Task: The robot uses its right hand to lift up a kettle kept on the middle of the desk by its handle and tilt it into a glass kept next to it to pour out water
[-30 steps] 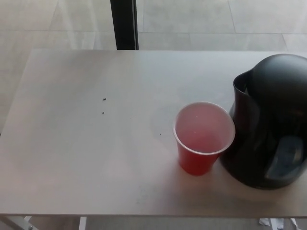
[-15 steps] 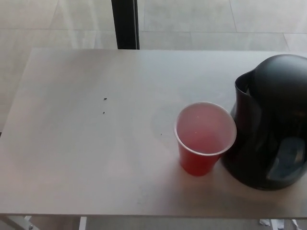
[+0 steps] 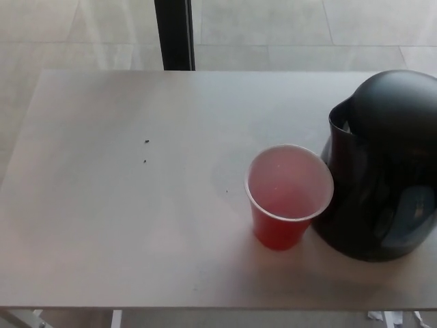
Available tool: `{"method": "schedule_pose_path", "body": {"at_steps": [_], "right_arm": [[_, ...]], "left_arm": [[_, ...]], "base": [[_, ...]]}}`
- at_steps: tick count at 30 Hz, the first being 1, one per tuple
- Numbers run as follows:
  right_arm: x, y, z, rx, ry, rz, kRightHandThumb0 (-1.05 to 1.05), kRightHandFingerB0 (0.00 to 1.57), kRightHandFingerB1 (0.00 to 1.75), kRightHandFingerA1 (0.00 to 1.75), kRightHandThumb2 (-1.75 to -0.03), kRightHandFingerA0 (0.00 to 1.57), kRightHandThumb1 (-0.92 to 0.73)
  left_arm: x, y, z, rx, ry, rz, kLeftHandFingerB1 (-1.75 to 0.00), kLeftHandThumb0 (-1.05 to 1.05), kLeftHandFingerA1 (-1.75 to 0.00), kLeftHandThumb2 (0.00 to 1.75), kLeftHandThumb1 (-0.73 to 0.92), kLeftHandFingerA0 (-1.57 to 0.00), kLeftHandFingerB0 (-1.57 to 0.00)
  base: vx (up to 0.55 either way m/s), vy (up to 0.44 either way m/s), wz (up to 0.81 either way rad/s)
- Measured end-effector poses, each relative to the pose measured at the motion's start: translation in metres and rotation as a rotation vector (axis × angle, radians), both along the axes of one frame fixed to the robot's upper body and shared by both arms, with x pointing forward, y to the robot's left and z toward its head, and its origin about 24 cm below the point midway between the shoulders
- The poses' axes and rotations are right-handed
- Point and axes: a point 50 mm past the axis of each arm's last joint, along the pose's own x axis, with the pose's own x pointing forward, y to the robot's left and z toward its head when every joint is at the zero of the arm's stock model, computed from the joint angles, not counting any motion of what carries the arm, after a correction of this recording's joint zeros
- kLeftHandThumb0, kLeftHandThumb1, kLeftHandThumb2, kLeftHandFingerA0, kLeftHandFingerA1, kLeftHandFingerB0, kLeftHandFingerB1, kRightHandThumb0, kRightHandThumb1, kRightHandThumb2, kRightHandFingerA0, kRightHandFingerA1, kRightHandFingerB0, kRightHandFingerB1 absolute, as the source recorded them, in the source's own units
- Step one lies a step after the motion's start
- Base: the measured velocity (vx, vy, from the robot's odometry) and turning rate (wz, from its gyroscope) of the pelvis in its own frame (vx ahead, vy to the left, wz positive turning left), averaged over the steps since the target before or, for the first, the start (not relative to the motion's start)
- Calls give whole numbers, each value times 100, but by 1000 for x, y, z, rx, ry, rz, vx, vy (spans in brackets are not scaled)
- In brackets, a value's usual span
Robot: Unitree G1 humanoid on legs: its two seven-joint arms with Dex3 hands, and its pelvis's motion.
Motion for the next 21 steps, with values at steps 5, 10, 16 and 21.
{"method": "schedule_pose_path", "body": {"at_steps": [5,10,16,21], "right_arm": [[1,-6,-2,-39,61,-5,-63,0,6,18,-75,0,-37],[1,-9,-3,-58,75,-18,-38,26,34,43,-55,36,-50],[4,-4,-8,-39,-7,-53,-20,65,50,110,-64,99,-81],[7,1,-14,29,-97,-98,-7,94,97,158,-90,87,-70]], "left_arm": [[0,0,0,7,1,-7,-33,-76,-44,63,74,-51,-32],[1,-1,-1,15,8,-15,-35,-77,-43,62,72,-52,-34],[2,-3,-2,22,14,-22,-35,-76,-45,61,70,-53,-36],[2,-3,-2,25,15,-21,-36,-74,-46,62,72,-53,-35]], "base": [[0,0,0],[0,0,0],[0,0,0],[0,0,0]]}}
